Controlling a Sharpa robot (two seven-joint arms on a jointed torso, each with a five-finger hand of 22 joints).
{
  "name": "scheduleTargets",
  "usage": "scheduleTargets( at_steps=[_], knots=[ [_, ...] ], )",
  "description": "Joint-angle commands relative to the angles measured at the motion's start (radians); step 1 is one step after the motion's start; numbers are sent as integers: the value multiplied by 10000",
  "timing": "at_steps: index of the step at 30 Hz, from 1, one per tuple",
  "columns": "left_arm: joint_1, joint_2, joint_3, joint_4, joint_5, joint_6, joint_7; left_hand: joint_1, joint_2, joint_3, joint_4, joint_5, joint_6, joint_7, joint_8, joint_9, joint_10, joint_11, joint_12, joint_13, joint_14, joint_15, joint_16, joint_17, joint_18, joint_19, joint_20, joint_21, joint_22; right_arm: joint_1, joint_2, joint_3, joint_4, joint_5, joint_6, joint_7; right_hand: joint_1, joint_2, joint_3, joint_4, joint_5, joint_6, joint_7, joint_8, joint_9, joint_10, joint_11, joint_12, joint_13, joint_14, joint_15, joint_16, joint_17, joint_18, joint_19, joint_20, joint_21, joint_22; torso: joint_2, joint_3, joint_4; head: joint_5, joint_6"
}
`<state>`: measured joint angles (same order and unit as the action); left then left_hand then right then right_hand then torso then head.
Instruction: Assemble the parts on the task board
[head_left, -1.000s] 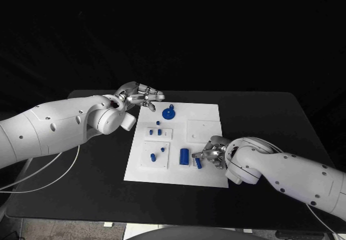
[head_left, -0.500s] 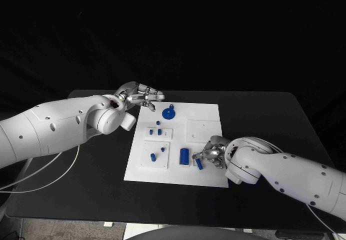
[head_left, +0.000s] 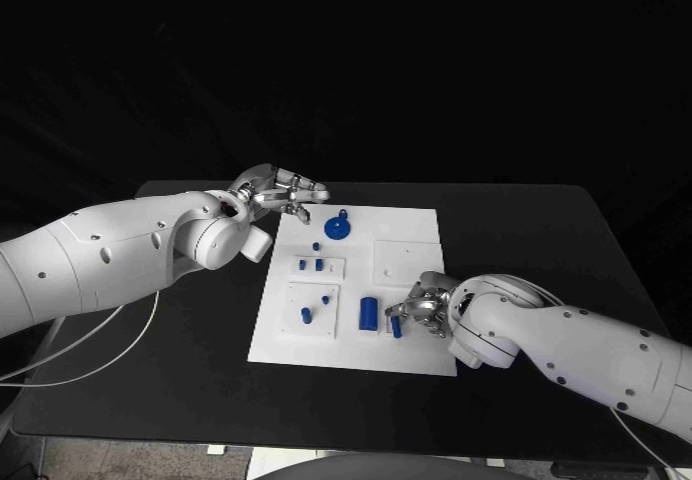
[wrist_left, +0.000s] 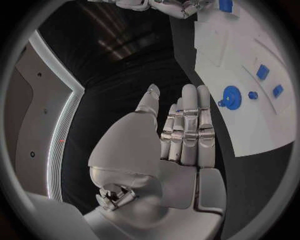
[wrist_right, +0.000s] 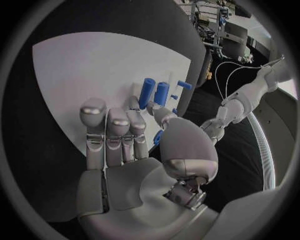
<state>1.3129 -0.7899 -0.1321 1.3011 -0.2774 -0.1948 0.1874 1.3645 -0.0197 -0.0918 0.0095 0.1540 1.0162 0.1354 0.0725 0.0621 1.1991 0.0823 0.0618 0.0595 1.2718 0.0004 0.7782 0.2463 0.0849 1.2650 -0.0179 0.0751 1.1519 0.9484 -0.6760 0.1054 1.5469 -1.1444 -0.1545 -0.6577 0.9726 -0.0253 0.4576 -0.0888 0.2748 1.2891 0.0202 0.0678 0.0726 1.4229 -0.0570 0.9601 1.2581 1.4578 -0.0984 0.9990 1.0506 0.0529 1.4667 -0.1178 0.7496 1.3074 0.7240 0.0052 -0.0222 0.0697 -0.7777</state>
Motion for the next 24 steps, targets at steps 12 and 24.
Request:
scheduleTargets(
  at_steps=[12,24],
  knots=[
    [10,10,6,13,-21,129,11,-29,100,-27,57,30,-52,-4,-21,13,20,17,-21,15,51,8,-46,-11,-60,91,7,-8,-16,-8,101,13,-53,416,-213,15,-242,-46,-86,154,-256,116,-23,-40,-27,68,-52,146,78,-18,-90,-5,-62,-45,558,-117,7,512,4,8,-2,38,26],
    [10,10,6,6,-23,149,-8,-29,100,-27,57,30,-52,-4,-21,13,20,17,-21,15,51,8,-46,-11,-60,91,7,-8,-16,-8,119,31,-28,386,-235,69,6,-588,-1062,1081,-836,125,-18,-41,-33,70,-38,93,65,-25,-99,-59,-117,-21,555,-123,-28,457,6,9,-18,49,38]
  ],
)
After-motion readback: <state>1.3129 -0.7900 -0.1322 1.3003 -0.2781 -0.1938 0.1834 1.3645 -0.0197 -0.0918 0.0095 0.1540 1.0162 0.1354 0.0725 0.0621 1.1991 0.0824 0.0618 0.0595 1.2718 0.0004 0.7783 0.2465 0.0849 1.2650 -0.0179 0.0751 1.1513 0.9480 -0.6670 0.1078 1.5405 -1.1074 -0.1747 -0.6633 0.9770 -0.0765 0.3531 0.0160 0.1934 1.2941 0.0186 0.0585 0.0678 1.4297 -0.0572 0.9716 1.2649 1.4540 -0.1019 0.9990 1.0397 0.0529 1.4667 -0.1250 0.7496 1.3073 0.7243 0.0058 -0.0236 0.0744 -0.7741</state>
